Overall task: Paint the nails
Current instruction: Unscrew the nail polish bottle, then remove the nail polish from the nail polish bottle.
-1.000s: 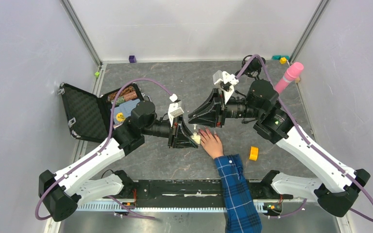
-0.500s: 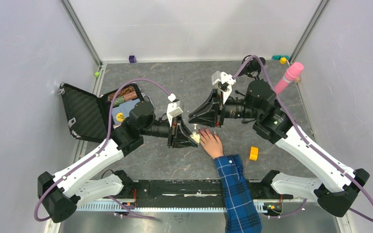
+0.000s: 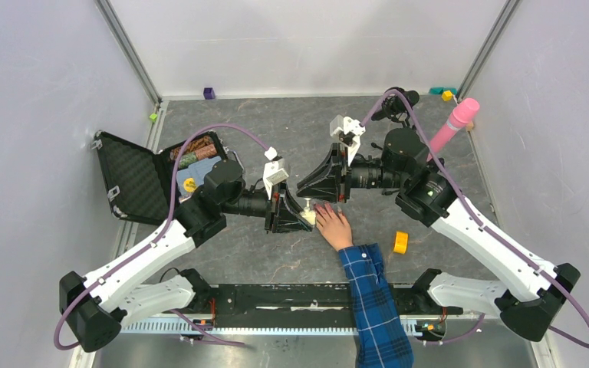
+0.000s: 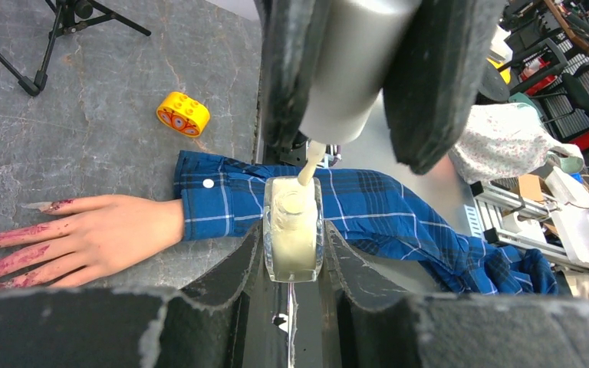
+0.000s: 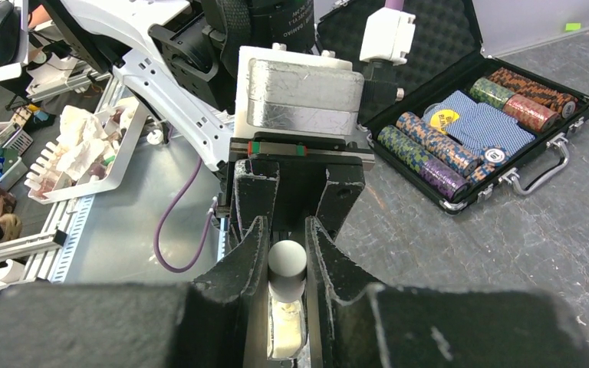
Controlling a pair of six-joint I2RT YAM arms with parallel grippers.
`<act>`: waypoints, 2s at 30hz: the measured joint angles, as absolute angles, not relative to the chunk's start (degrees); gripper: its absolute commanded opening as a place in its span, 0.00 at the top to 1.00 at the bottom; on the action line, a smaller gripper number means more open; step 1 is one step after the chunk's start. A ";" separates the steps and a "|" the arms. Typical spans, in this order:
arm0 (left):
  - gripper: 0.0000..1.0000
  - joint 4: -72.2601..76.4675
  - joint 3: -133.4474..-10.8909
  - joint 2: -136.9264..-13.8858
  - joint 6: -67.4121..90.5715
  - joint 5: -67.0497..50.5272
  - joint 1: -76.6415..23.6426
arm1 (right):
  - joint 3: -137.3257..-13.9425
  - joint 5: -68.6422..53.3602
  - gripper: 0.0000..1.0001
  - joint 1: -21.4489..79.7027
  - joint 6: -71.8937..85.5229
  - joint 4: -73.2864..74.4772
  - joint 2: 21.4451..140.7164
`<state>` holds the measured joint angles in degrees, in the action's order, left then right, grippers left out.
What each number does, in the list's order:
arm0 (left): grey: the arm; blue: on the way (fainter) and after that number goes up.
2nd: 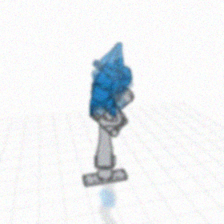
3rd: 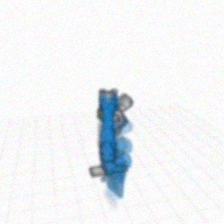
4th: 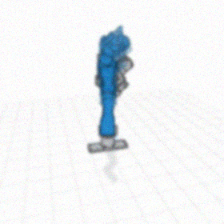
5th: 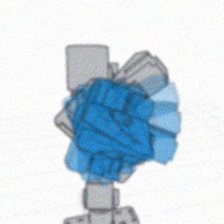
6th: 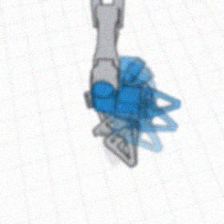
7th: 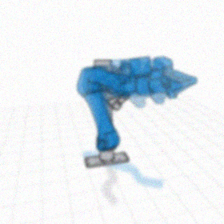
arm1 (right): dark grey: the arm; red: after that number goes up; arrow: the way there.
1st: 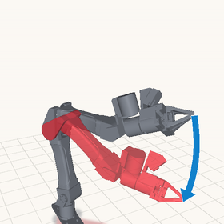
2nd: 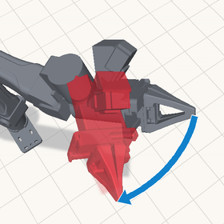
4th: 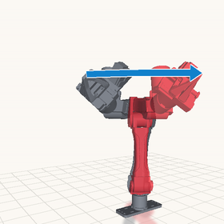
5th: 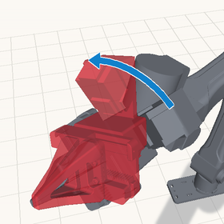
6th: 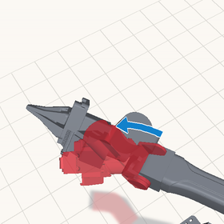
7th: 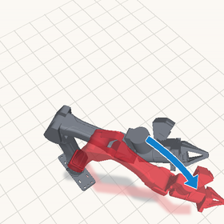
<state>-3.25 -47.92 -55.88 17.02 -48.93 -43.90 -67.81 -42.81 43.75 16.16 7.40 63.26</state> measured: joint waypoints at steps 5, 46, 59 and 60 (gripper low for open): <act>0.98 -3.25 -47.92 -55.88 17.02 -48.51 -43.90 | -67.57 -42.81 1.00 43.75 16.16 7.44 63.66; 0.98 -3.03 -47.92 -55.88 17.04 -48.14 -43.90 | -66.87 -45.19 1.00 43.75 16.21 7.84 64.69; 0.98 -2.92 -47.92 -55.88 17.04 -48.12 -43.90 | -66.87 -46.57 1.00 43.75 16.27 7.84 64.73; 0.98 -2.92 -47.92 -55.90 17.04 -48.12 -43.90 | -66.87 -46.63 1.00 43.75 16.38 7.81 64.73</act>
